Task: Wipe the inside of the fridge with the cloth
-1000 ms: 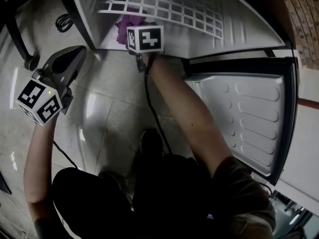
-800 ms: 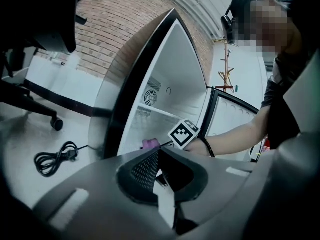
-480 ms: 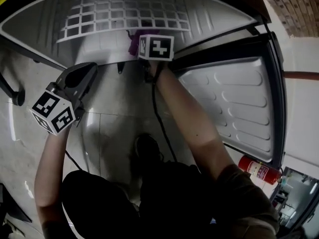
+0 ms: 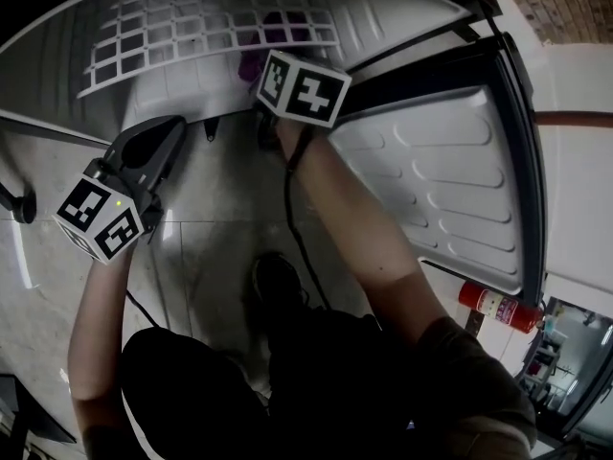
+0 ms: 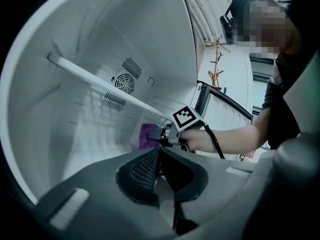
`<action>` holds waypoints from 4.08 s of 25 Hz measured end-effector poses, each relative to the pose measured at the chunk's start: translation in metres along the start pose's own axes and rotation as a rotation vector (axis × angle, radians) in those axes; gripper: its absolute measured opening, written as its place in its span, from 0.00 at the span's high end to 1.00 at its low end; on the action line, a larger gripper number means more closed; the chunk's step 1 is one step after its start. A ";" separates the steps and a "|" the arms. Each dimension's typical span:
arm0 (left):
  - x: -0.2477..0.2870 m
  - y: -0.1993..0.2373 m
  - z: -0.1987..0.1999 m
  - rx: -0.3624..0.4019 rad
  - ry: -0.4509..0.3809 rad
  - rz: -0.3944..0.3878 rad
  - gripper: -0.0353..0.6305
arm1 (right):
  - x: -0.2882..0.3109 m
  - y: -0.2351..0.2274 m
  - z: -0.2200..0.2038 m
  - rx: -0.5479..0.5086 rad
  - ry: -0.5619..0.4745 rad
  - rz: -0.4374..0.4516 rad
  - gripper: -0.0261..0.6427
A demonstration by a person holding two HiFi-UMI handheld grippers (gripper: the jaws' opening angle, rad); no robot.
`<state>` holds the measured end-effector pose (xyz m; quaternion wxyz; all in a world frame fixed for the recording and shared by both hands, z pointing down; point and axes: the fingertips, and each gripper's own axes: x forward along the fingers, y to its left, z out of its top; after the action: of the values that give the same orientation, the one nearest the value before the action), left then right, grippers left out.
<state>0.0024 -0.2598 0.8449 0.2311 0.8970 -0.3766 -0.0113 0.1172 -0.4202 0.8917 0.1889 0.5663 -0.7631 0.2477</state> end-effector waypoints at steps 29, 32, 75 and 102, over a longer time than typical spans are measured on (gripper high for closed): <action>-0.085 -0.103 0.050 0.204 0.118 0.072 0.92 | -0.117 0.044 -0.074 0.158 0.397 0.072 0.85; -0.093 -0.128 0.086 0.155 0.089 0.101 0.92 | -0.160 0.059 -0.057 0.108 0.440 0.111 0.85; -0.317 -0.406 0.409 0.077 0.005 -0.002 0.92 | -0.661 0.214 0.249 0.128 0.063 0.170 0.85; -0.490 -0.654 0.329 0.168 -0.015 -0.139 0.92 | -0.953 0.242 0.053 0.252 -0.013 0.147 0.85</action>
<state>0.0261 0.3385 0.1989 0.1508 0.9372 -0.3146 -0.0024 0.1593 0.3400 0.2673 0.0928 0.5297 -0.7665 0.3511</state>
